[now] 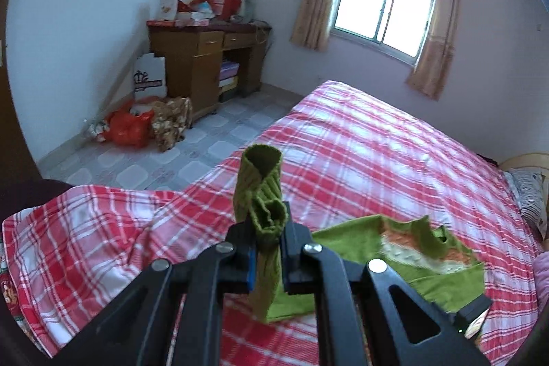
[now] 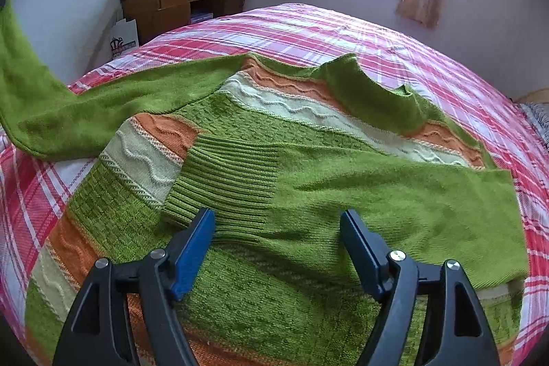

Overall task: Fold small clothes
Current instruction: 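Lift the cuff with the left gripper and lay the sleeve across the body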

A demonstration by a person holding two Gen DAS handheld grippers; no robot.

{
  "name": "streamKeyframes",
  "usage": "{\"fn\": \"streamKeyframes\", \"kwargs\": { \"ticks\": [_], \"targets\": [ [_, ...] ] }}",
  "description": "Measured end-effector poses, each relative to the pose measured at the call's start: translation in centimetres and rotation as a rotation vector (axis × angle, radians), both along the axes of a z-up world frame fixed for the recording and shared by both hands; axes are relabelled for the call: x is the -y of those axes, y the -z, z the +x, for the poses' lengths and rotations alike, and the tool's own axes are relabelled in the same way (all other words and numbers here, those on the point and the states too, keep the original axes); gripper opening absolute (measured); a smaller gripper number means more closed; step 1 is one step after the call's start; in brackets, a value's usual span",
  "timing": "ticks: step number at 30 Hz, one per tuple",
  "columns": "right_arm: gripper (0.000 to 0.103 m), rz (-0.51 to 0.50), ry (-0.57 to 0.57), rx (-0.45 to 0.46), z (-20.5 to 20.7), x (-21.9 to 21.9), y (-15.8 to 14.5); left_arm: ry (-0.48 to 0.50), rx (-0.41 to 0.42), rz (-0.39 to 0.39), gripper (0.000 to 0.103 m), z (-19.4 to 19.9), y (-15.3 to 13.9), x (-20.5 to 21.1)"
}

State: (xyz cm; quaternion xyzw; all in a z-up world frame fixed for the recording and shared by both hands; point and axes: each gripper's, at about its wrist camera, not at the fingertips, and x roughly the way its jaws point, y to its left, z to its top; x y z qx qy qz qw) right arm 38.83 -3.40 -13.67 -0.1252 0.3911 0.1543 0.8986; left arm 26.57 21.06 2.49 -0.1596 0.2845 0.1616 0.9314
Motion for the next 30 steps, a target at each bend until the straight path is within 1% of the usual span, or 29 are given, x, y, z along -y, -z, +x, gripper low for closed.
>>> {"fn": "streamKeyframes", "kwargs": {
  "ticks": [2,4,5,6,8,12,16,21,24,26,30],
  "targets": [
    [0.076,0.003,0.0,-0.005,0.0,0.0,0.0,0.016,0.003,-0.005,0.01,0.8,-0.7,0.7],
    [0.076,0.02,-0.001,-0.017,0.1,0.2,-0.1,0.031,0.011,0.008,0.01,1.6,-1.4,1.8],
    [0.078,0.033,-0.002,-0.026,0.2,0.4,-0.2,0.04,0.018,0.014,0.01,1.9,-1.8,2.2],
    [0.081,0.043,-0.001,-0.038,0.3,0.7,-0.2,0.047,0.022,0.019,0.01,2.1,-2.2,2.6],
    [0.082,0.044,-0.01,-0.059,0.4,1.0,-0.3,0.069,0.035,0.028,0.01,2.8,-3.1,3.9],
    [0.082,0.058,-0.014,-0.052,-0.3,2.6,-1.3,0.096,0.047,0.034,0.01,4.2,-4.5,5.8],
    [0.082,0.062,0.005,-0.033,-1.1,6.2,-2.7,0.126,0.074,0.044,0.01,5.7,-6.0,8.3],
    [0.082,0.085,0.075,-0.034,-1.9,11.4,-3.3,0.176,0.113,0.07,0.01,7.5,-7.8,12.4],
    [0.082,0.095,0.103,-0.026,-2.9,14.1,-3.4,0.219,0.129,0.088,0.01,8.3,-8.2,15.1],
    [0.082,0.1,0.11,-0.026,-3.5,15.0,-3.4,0.25,0.135,0.092,0.01,9.0,-8.2,16.7],
    [0.082,0.115,0.124,-0.026,-4.6,16.6,-3.1,0.305,0.134,0.138,0.01,10.4,-6.5,21.4]
  ]
}}
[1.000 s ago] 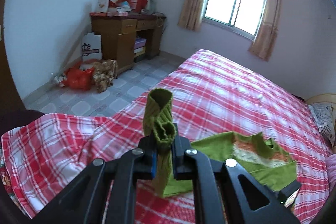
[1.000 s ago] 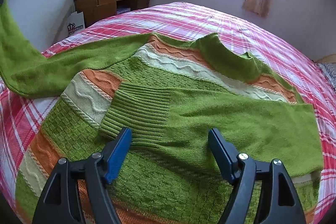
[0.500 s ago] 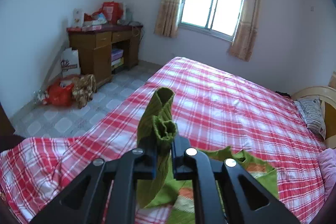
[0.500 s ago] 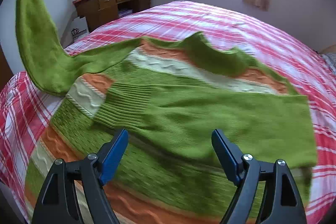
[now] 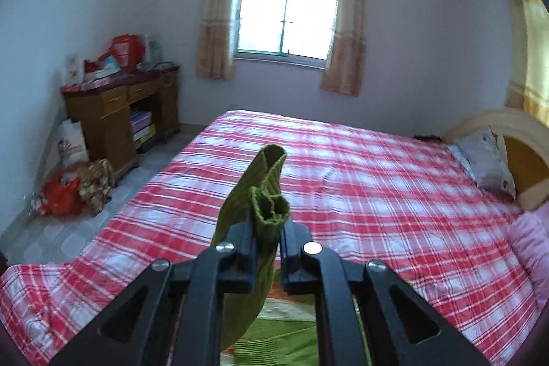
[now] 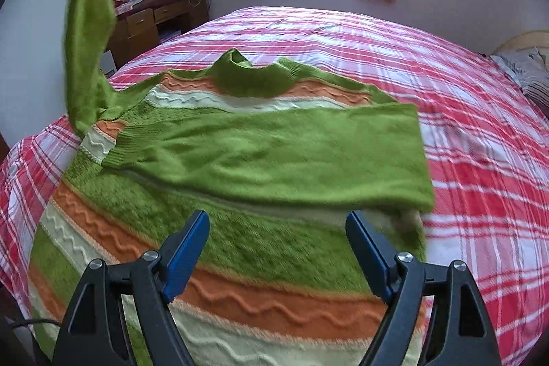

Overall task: Fold small clothes
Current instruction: 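Lift the cuff with the left gripper and lay the sleeve across the body, then open the left gripper and withdraw it from the folded sleeve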

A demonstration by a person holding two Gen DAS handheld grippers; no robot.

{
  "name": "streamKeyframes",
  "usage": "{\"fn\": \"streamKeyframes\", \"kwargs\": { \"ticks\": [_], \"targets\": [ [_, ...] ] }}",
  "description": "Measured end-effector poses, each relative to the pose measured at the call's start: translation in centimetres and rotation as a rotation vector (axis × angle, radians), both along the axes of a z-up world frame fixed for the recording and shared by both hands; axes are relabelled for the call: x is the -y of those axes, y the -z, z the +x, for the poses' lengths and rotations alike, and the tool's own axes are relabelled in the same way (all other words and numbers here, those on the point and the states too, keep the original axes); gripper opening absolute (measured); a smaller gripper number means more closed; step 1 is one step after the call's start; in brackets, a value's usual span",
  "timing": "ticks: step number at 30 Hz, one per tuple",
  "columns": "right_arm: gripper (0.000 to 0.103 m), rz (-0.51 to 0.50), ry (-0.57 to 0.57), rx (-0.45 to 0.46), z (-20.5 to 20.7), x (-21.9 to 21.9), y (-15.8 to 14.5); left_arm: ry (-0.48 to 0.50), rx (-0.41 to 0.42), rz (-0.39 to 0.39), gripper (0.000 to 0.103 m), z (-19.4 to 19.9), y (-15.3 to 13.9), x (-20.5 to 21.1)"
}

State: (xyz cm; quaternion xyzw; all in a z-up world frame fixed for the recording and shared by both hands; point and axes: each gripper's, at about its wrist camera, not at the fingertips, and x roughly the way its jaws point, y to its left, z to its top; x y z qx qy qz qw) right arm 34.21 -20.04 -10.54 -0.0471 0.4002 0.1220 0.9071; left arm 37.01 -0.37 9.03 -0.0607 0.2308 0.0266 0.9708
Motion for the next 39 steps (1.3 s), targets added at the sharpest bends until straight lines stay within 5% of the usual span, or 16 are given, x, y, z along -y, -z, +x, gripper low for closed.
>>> {"fn": "streamKeyframes", "kwargs": {
  "ticks": [10,15,17,19,21,25,30,32,35,39],
  "targets": [
    [0.082,0.029,0.05,0.004,-2.6,2.9,1.5,0.151,-0.172,0.134,0.011,4.8,13.0,13.9],
    [0.082,0.095,0.077,-0.009,-2.7,4.2,2.2,0.23,-0.301,0.181,0.04,4.0,16.7,15.7],
    [0.082,0.137,0.088,-0.007,-2.7,4.9,2.3,0.242,-0.262,0.208,0.053,2.1,16.2,14.5],
    [0.082,0.147,0.086,0.002,-2.9,4.9,2.4,0.221,-0.202,0.257,0.09,-0.2,15.4,12.4],
    [0.082,0.137,0.084,0.008,-3.0,4.6,2.4,0.166,-0.151,0.307,0.097,-2.4,15.2,9.7],
    [0.083,0.136,0.076,0.002,-3.2,4.4,2.2,0.071,-0.156,0.373,0.099,-4.5,16.2,3.9],
    [0.082,0.183,0.059,0.009,-2.3,5.0,-0.3,-0.118,-0.281,0.426,0.1,-4.4,19.4,-3.1],
    [0.082,0.232,0.046,-0.001,-0.9,5.1,-1.9,-0.166,-0.326,0.395,0.1,-3.8,20.4,-4.8],
    [0.063,0.25,0.059,-0.041,2.6,5.1,-2.8,-0.19,-0.357,0.33,0.103,-3.3,21.4,-6.2],
    [0.059,0.237,0.108,-0.098,7.7,4.8,-2.0,-0.178,-0.377,0.27,0.103,-3.4,22.8,-6.7]
  ]
}}
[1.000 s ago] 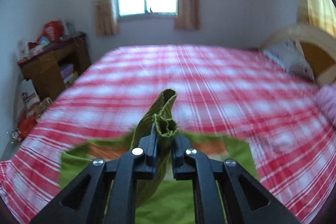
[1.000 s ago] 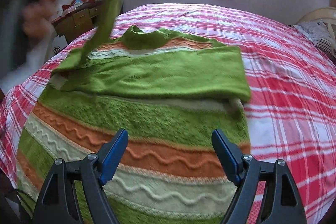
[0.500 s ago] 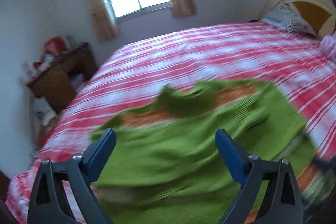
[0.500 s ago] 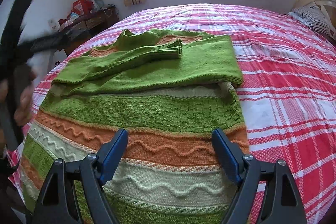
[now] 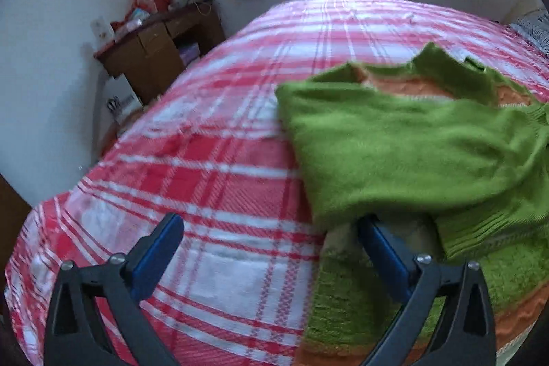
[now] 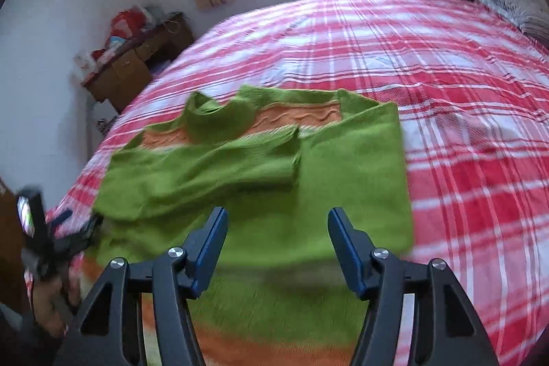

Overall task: Fold small clothes
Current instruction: 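Open the left gripper and withdraw it from the folded sleeve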

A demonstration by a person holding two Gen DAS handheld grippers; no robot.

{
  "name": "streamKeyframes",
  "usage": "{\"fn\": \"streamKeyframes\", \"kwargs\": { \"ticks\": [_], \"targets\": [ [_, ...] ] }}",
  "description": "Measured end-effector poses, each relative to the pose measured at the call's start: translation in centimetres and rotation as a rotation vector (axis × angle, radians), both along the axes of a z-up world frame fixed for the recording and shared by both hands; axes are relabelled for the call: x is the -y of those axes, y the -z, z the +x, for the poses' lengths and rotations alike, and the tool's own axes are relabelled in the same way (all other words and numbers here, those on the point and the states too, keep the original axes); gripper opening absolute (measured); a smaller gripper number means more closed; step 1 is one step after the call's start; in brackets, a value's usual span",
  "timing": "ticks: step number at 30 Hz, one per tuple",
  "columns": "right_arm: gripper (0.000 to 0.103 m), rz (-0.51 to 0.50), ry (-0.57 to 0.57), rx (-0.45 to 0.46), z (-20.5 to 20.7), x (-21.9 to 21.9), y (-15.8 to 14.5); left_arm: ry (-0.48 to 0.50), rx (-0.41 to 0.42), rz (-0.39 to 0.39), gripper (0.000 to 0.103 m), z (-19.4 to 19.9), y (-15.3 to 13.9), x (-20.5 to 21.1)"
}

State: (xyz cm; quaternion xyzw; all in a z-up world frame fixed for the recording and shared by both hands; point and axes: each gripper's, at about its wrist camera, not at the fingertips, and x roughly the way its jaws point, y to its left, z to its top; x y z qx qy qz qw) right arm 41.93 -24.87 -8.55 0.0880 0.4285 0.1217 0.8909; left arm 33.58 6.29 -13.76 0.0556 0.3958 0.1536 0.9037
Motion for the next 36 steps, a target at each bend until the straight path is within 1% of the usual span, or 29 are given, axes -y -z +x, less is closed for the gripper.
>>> {"fn": "streamKeyframes", "kwargs": {
  "ticks": [2,4,5,6,7,8,9,12,13,14,17,19,21,22,25,27,28,29,30,31,32,33,35,36],
  "targets": [
    [0.058,0.03,0.028,-0.036,2.4,0.1,0.9,-0.005,0.008,-0.02,0.103,-0.3,0.0,-0.2],
    [0.055,0.07,0.029,-0.07,4.3,-0.2,2.0,-0.014,0.01,-0.036,0.103,-0.4,0.1,-0.4],
    [0.046,0.079,0.03,-0.081,4.8,-0.4,2.4,-0.016,0.002,-0.04,0.103,-0.4,0.3,-0.6],
    [0.032,0.089,0.028,-0.094,5.3,-0.7,2.9,-0.014,0.0,-0.043,0.103,-0.4,0.3,-0.6],
    [0.025,0.093,0.013,-0.111,5.8,-1.3,3.5,-0.013,0.0,-0.051,0.103,-0.5,0.4,-0.8],
    [0.013,0.069,0.01,-0.105,5.7,-1.7,3.6,-0.013,0.0,-0.064,0.103,-0.5,0.5,-1.1],
    [0.007,0.037,0.012,-0.083,5.5,-2.1,3.4,-0.012,-0.001,-0.082,0.103,-0.4,0.6,-1.3],
    [0.004,0.019,-0.013,-0.012,4.2,-2.3,1.9,-0.012,-0.01,-0.168,0.103,0.0,0.8,-2.5],
    [0.004,0.011,-0.023,0.027,3.5,-2.1,0.8,-0.013,-0.013,-0.2,0.103,0.0,1.0,-2.9],
    [0.004,0.006,-0.029,0.05,3.0,-1.8,0.2,-0.013,-0.01,-0.208,0.103,-0.1,1.0,-2.9],
    [0.004,-0.038,-0.02,0.118,1.2,-0.6,-1.7,-0.01,-0.009,-0.195,0.103,-0.2,1.0,-2.6],
    [0.004,-0.06,0.005,0.127,0.6,0.6,-1.7,-0.009,-0.011,-0.189,0.103,-0.2,1.1,-2.5],
    [0.004,-0.067,0.023,0.089,0.6,1.7,-0.6,-0.009,-0.015,-0.187,0.103,-0.1,1.1,-2.4],
    [0.004,-0.093,0.013,0.055,0.7,1.9,0.6,-0.007,-0.016,-0.184,0.103,-0.1,1.0,-2.4],
    [0.004,-0.145,0.027,0.041,0.4,2.2,2.1,-0.003,-0.015,-0.185,0.103,-0.2,0.9,-2.5],
    [0.007,-0.137,0.023,0.022,0.0,2.4,2.4,-0.002,-0.015,-0.188,0.103,-0.7,0.6,-2.7],
    [0.009,-0.176,0.012,0.009,-0.2,2.1,2.3,-0.011,-0.016,-0.186,0.103,-1.2,0.3,-2.8],
    [0.02,-0.207,0.012,0.01,-0.4,1.9,2.2,-0.018,-0.005,-0.185,0.103,-1.6,-0.1,-2.9],
    [0.043,-0.242,0.022,0.018,-0.6,1.8,1.9,-0.025,0.017,-0.185,0.103,-2.2,-0.6,-3.0],
    [0.052,-0.278,0.038,0.04,-0.9,1.8,1.3,-0.037,0.045,-0.175,0.103,-2.6,-1.5,-3.0],
    [0.055,-0.287,0.051,0.068,-1.2,1.9,0.8,-0.047,0.067,-0.161,0.103,-2.7,-2.2,-2.9],
    [0.055,-0.275,0.058,0.1,-1.4,2.1,-0.1,-0.055,0.098,-0.151,0.103,-2.7,-3.2,-2.7],
    [0.055,-0.217,0.045,0.116,-0.9,2.1,-0.9,-0.045,0.129,-0.173,0.103,-2.1,-4.5,-2.3],
    [0.055,-0.183,0.026,0.114,-0.6,1.9,-1.1,-0.034,0.125,-0.178,0.103,-1.4,-4.8,-2.0]
  ]
}}
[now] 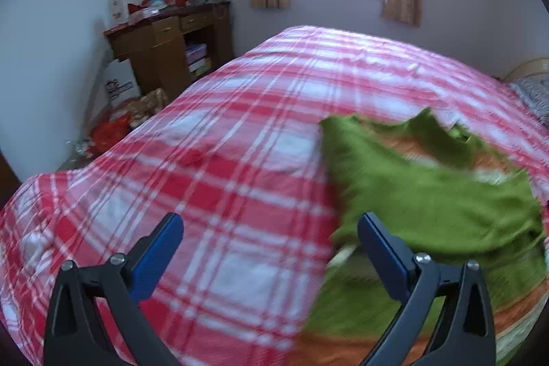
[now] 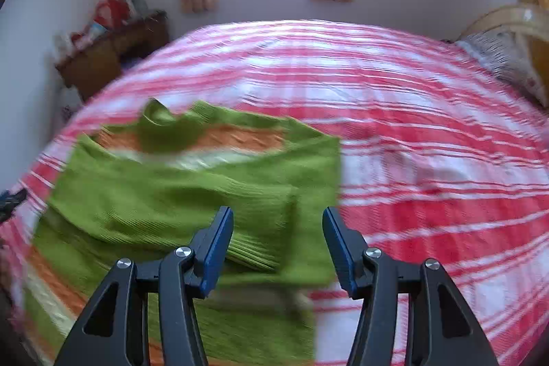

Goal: Fold small clothes

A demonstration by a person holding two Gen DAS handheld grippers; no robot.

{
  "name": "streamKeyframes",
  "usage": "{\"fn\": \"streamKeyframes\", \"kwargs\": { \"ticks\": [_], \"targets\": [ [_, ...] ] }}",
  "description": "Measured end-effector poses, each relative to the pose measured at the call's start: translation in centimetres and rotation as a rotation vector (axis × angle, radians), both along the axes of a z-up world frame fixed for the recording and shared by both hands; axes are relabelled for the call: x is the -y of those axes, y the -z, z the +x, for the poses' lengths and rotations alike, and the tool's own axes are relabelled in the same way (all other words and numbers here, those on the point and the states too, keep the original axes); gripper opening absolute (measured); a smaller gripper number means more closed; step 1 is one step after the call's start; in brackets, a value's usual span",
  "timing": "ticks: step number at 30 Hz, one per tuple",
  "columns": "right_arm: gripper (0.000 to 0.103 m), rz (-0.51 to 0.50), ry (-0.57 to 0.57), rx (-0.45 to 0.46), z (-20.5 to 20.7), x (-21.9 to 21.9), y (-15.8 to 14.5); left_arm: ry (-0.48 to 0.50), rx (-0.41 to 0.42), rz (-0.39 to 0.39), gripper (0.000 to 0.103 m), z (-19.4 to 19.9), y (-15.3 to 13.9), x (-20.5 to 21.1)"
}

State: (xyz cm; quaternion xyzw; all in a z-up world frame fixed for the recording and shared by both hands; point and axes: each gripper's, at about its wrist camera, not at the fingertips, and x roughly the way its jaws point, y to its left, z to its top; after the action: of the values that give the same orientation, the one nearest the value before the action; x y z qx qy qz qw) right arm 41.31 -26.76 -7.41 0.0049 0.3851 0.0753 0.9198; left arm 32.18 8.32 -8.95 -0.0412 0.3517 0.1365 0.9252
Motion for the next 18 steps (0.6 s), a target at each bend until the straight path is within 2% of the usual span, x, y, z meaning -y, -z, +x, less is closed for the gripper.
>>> {"fn": "streamKeyframes", "kwargs": {
  "ticks": [2,3,5,7,9,10,13,16,18],
  "targets": [
    [0.055,0.096,-0.066,-0.035,1.0,-0.9,0.4,0.014,-0.022,0.034,0.103,2.1,0.1,1.2],
    [0.055,0.112,-0.076,-0.056,1.5,-1.4,0.8,0.018,-0.031,0.066,0.103,2.9,0.4,1.9],
    [0.055,0.09,-0.048,-0.089,2.4,-2.3,2.2,-0.004,-0.086,0.152,0.103,4.8,1.8,2.7],
    [0.055,0.109,-0.08,-0.133,2.9,-3.5,3.6,-0.064,-0.168,0.234,0.103,6.2,4.0,2.3],
    [0.055,0.085,-0.109,-0.135,2.4,-5.1,4.0,-0.084,-0.222,0.258,0.103,6.6,5.5,1.0],
    [0.055,0.071,-0.132,-0.125,2.0,-6.0,3.9,-0.114,-0.219,0.245,0.103,6.3,5.8,-0.4],
    [0.055,0.091,-0.231,-0.127,0.9,-8.4,4.0,-0.109,-0.231,0.089,0.103,6.0,6.0,-3.4],
    [0.055,0.101,-0.302,-0.135,0.6,-9.9,4.4,-0.121,-0.229,0.066,0.103,5.8,5.9,-3.9],
    [0.055,0.059,-0.281,-0.088,0.2,-10.1,3.6,-0.14,-0.223,0.111,0.103,5.4,5.1,-3.4]
  ]
}}
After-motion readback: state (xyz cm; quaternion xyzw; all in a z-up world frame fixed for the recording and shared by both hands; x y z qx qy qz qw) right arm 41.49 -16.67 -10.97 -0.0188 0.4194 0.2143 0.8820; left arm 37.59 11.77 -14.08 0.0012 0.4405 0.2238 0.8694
